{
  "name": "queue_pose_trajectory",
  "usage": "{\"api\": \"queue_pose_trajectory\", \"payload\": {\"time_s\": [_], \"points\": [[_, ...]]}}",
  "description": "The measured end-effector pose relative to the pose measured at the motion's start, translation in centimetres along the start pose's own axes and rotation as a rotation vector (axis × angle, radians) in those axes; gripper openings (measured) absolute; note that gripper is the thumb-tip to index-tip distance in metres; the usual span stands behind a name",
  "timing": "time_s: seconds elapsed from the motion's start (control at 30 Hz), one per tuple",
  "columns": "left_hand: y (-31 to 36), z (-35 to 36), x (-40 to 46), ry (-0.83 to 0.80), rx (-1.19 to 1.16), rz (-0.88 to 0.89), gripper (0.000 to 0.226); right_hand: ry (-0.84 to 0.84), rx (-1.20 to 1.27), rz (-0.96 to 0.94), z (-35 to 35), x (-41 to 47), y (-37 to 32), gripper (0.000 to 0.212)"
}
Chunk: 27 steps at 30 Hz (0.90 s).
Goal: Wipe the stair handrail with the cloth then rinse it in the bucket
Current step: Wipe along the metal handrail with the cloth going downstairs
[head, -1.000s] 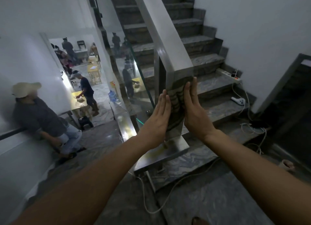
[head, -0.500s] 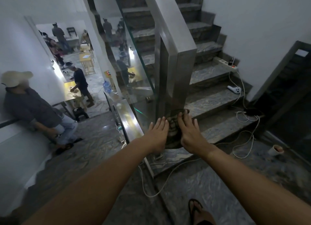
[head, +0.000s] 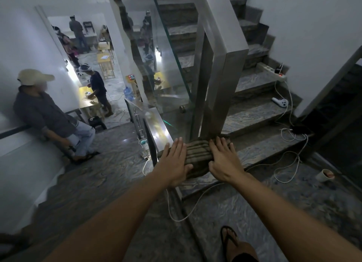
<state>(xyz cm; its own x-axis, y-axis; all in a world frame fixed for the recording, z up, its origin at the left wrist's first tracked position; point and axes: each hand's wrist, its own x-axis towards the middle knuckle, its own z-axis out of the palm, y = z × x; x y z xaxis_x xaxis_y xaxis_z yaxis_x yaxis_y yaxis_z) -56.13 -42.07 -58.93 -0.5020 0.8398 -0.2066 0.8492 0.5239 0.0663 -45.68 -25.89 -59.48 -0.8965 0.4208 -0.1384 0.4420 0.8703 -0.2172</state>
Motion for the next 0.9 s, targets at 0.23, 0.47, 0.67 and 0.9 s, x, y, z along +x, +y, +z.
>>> {"api": "queue_pose_trajectory", "payload": {"time_s": [0.23,0.47,0.67,0.9], "points": [[-1.7,-0.4,-1.1,0.006,0.029,-0.030,0.068,-0.041,-0.048,-0.162,0.2,-1.1,-2.4,0.079],[4.1,0.5,-3.7,0.173,-0.204,-0.299,0.066,0.084,-0.033,-0.209,-0.4,-0.9,0.6,0.063],[2.0,1.3,-2.5,0.115,-0.158,-0.277,0.070,0.091,-0.233,-0.257,0.2,-1.0,-0.9,0.064],[-2.6,0.7,-0.6,0.099,-0.142,-0.212,0.064,0.050,-0.094,-0.320,-0.3,-1.2,-3.6,0.065]]}}
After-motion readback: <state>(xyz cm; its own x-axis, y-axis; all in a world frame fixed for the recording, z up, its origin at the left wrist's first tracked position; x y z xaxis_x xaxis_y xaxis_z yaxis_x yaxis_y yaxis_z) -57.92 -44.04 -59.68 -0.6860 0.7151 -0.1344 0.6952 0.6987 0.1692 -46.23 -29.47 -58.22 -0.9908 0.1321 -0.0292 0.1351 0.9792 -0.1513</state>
